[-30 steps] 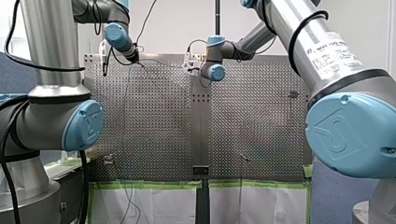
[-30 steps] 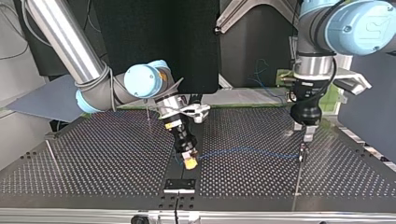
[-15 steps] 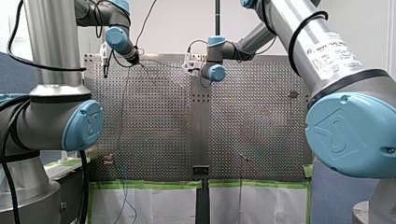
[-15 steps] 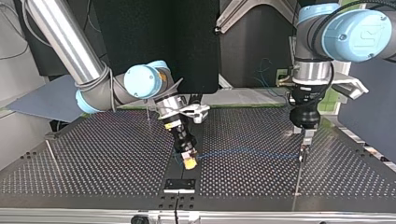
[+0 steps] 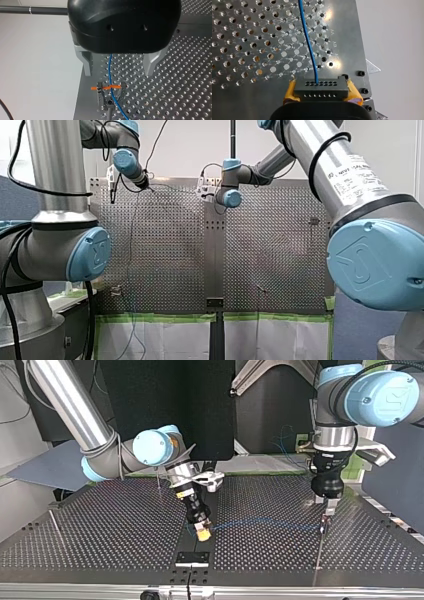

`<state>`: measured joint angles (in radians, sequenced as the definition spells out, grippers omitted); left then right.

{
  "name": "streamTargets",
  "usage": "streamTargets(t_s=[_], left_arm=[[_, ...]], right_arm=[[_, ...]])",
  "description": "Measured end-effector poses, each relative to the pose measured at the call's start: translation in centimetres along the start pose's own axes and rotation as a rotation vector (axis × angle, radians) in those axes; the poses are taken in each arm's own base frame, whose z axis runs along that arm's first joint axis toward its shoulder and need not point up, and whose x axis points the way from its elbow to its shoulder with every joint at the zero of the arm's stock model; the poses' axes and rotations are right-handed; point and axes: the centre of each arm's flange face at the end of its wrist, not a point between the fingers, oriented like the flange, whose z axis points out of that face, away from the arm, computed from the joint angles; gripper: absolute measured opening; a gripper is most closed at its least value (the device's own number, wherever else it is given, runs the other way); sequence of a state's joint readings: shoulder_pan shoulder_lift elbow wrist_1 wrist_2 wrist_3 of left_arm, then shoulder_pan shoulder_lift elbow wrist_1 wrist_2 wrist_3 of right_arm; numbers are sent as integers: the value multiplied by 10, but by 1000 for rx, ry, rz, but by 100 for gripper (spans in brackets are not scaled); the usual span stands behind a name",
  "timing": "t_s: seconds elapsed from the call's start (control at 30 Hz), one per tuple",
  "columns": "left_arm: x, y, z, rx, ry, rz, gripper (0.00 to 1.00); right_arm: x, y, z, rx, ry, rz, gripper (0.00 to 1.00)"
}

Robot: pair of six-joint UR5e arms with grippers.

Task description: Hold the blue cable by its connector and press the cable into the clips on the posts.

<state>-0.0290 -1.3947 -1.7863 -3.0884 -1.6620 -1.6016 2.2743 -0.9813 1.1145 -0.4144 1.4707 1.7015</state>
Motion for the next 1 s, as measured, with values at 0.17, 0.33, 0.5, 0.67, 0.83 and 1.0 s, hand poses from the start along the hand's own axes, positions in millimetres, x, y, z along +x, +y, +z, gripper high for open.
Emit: streamTargets(t_s=[0.17, 0.33, 0.5, 0.67, 0.83, 1.0], left_arm=[[0, 0, 0, -5, 0, 0, 100], [1, -1, -1, -5, 3, 1, 100], [1, -2, -1, 4, 5, 3, 100], [9, -12, 3, 48, 23, 21, 100], [15, -25, 10, 108, 33, 25, 100], [9, -35, 20, 127, 17, 9, 100]], right_arm=[[-1, 0, 0, 1, -1, 0, 0], [-2, 0, 0, 1, -3, 0, 0], [-3, 0, 0, 1, -5, 0, 0], [-4, 1, 0, 0, -6, 0, 0], [-5, 1, 0, 0, -6, 1, 0], [-5, 1, 0, 0, -7, 1, 0]])
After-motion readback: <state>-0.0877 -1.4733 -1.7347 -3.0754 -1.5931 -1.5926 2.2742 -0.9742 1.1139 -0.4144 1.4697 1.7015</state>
